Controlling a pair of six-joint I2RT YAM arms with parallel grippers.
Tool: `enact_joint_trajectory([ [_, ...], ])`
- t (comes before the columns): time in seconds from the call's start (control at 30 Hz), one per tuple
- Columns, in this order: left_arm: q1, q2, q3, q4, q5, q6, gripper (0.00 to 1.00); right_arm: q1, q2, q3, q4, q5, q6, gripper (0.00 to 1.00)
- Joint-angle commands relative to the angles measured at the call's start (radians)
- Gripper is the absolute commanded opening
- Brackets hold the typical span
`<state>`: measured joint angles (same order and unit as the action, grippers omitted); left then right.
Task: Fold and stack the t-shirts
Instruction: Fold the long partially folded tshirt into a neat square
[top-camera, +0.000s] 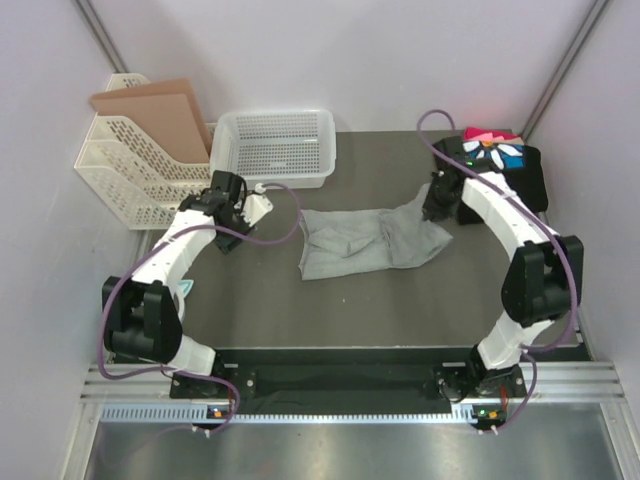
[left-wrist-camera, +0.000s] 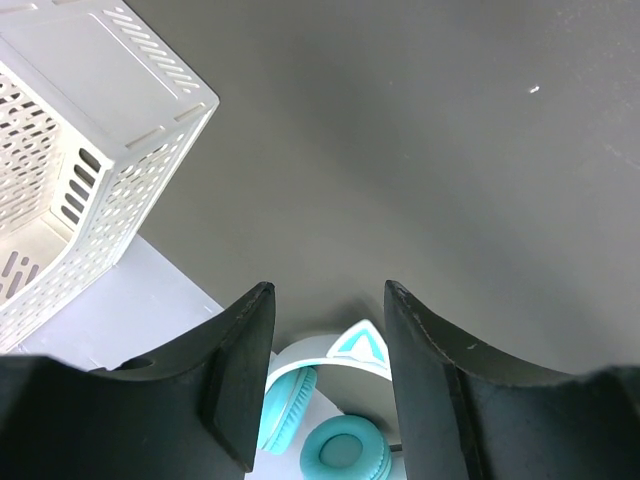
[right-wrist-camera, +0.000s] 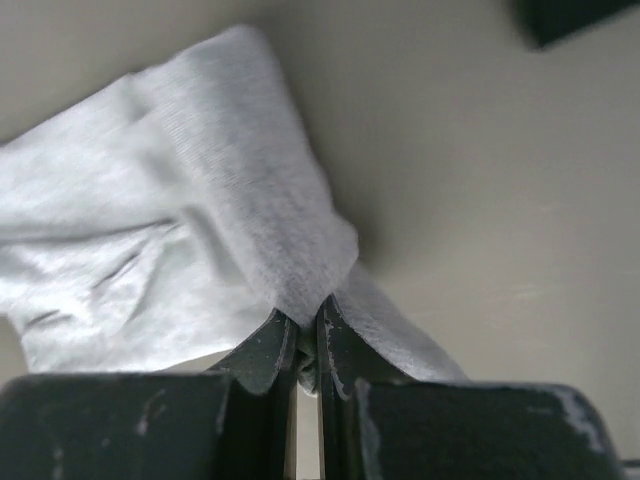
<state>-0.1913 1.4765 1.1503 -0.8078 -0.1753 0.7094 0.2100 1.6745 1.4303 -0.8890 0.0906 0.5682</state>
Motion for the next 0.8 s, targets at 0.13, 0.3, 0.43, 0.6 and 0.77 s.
enact_joint_trajectory([
  [0.13, 0.010, -0.059, -0.017, 0.002, -0.003, 0.013, 0.53, 0.290, 0.161, 0.264, -0.085, 0.040, 0.068, 0.00],
  [0.3, 0.023, -0.079, -0.041, 0.015, -0.009, 0.027, 0.53, 0.368, 0.235, 0.410, -0.125, 0.049, 0.087, 0.00],
  [0.43, 0.039, -0.088, -0.057, 0.021, -0.006, 0.038, 0.53, 0.422, 0.287, 0.482, -0.137, 0.046, 0.098, 0.00],
  [0.6, 0.056, -0.094, -0.072, 0.032, 0.000, 0.042, 0.53, 0.463, 0.332, 0.548, -0.146, 0.037, 0.107, 0.00],
  [0.77, 0.064, -0.101, -0.072, 0.032, 0.007, 0.044, 0.54, 0.502, 0.395, 0.613, -0.159, 0.031, 0.110, 0.00],
])
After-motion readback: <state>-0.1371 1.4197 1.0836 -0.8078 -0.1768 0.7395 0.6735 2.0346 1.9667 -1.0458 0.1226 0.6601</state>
